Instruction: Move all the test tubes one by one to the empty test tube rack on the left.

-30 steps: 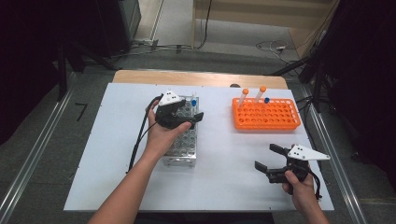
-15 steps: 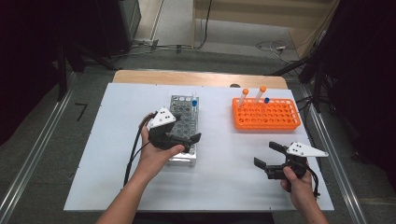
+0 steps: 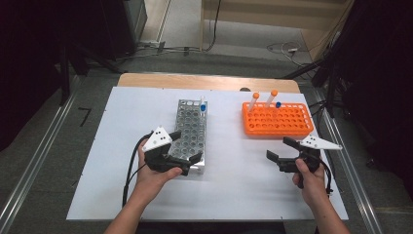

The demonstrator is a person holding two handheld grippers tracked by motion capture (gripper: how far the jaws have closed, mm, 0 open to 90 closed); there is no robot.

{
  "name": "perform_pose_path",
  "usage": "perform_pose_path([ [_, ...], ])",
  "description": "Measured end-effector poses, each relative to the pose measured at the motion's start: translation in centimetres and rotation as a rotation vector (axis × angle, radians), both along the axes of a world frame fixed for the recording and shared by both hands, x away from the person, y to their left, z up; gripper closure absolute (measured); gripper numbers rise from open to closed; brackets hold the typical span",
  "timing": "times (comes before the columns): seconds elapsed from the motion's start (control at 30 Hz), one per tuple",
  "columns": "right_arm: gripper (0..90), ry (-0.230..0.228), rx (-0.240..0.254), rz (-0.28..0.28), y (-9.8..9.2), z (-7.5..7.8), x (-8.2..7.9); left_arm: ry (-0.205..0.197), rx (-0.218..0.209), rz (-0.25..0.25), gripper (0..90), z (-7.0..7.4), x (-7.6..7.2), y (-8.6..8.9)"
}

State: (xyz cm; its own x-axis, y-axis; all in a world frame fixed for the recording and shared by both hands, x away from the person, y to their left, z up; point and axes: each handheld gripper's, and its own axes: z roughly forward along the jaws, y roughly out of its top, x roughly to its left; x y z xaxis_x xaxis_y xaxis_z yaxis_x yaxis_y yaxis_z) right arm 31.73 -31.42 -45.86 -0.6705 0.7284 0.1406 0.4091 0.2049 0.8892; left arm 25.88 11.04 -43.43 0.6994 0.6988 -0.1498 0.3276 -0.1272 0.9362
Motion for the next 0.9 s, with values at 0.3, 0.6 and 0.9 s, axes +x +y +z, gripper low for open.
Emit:
perform_pose_path([
  [0.3, 4.3, -0.006, 0.006, -0.071, -0.2, 0.3, 3.4, 0.016, -0.009, 0.003, 0.0, -0.3, 0.1, 0.1],
  [0.6, 19.6, -0.015, -0.018, -0.188, 0.0, 0.1, 6.6, 0.022, -0.008, 0.004, 0.0, -0.4, 0.2, 0.2],
  [0.9, 40.5, -0.007, -0.061, -0.277, 0.4, -0.3, 9.7, 0.023, -0.010, 0.003, 0.0, -0.5, 0.3, 0.3],
])
